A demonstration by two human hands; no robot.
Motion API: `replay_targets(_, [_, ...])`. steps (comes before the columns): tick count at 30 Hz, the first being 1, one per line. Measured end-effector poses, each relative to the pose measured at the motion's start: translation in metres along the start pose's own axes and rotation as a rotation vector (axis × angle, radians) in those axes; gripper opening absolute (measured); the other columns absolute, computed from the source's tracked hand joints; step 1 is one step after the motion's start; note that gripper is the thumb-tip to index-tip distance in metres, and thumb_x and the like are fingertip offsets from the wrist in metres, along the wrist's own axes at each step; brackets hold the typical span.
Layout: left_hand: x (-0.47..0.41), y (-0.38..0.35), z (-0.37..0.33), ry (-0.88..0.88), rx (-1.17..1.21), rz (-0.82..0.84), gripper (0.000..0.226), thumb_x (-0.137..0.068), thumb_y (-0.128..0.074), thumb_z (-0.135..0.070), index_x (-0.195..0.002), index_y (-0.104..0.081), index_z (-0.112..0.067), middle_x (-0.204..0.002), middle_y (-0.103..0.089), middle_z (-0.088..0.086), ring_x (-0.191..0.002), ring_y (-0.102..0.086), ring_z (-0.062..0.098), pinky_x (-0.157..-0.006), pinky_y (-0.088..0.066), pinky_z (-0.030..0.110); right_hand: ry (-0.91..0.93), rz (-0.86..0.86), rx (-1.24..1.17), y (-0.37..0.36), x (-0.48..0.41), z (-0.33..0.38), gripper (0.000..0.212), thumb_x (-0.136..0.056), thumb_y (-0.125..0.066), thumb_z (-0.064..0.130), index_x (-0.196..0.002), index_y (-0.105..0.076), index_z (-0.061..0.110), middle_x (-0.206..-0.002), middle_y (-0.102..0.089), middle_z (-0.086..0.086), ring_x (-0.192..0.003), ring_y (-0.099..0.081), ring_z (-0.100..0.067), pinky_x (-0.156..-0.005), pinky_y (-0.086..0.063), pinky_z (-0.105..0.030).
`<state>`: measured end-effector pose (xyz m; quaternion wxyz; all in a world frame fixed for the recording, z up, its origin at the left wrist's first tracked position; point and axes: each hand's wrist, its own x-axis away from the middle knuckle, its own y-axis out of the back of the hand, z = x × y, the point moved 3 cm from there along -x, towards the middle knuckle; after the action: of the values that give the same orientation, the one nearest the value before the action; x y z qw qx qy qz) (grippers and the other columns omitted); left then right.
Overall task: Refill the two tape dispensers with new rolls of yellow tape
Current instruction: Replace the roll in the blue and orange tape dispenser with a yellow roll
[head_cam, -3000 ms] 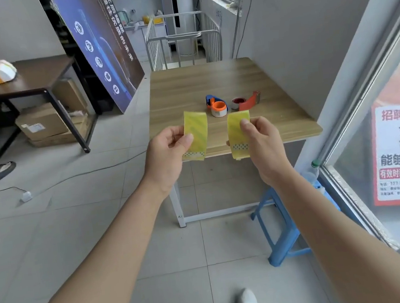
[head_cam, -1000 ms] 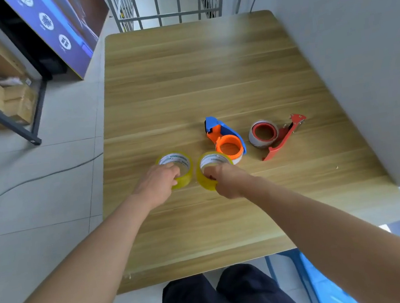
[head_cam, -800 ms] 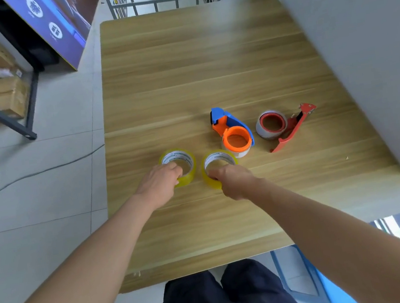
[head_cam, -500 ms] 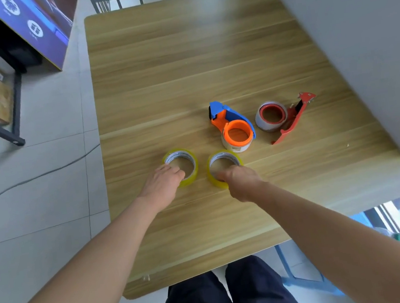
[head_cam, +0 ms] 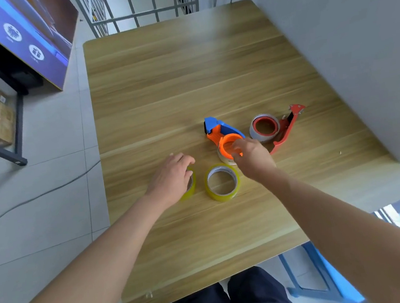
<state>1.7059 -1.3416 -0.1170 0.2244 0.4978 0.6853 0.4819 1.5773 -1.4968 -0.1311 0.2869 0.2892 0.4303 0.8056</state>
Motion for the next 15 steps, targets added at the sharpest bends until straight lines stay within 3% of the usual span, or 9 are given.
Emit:
replay_targets(8, [0.006,0.021,-0.016,-0.026,0.082,-0.140,0.023,-0.091,-0.049,-0.006,-0.111,-0.060,-0.006,-0.112,-0.061,0.009,-0.109,-0.054,0.026,-0.104,-0.038,0.035,-0.231,0.030,-0.096,0.001,-0.042,-0.027,0.037,-0.095,-0.048,0.019,-0.129,-0.047,0.005,-0.131,-0.048,-0.016,-0.120,-0.048,-0.033,-0.094,-0.043,-0.041])
replay_targets(12, [0.010,0.029,-0.013,0.032,0.092,-0.195,0.023,-0.091,-0.049,-0.005,-0.111,-0.060,-0.007,-0.113,-0.062,0.006,-0.109,-0.056,0.021,-0.093,-0.039,0.025,-0.345,0.150,-0.185,-0.010,-0.059,-0.028,0.038,-0.094,-0.048,0.019,-0.128,-0.045,0.003,-0.119,-0.058,-0.017,-0.097,-0.058,-0.032,-0.071,-0.042,-0.034])
replay_targets(15, [0.007,0.036,-0.012,0.074,0.099,-0.225,0.024,-0.092,-0.047,-0.005,-0.112,-0.060,-0.009,-0.114,-0.061,0.005,-0.109,-0.056,0.018,-0.090,-0.039,0.023,-0.388,0.216,-0.178,-0.020,-0.067,-0.027,0.038,-0.092,-0.048,0.011,-0.129,-0.047,0.003,-0.106,-0.060,-0.014,-0.086,-0.056,-0.027,-0.069,-0.042,-0.032])
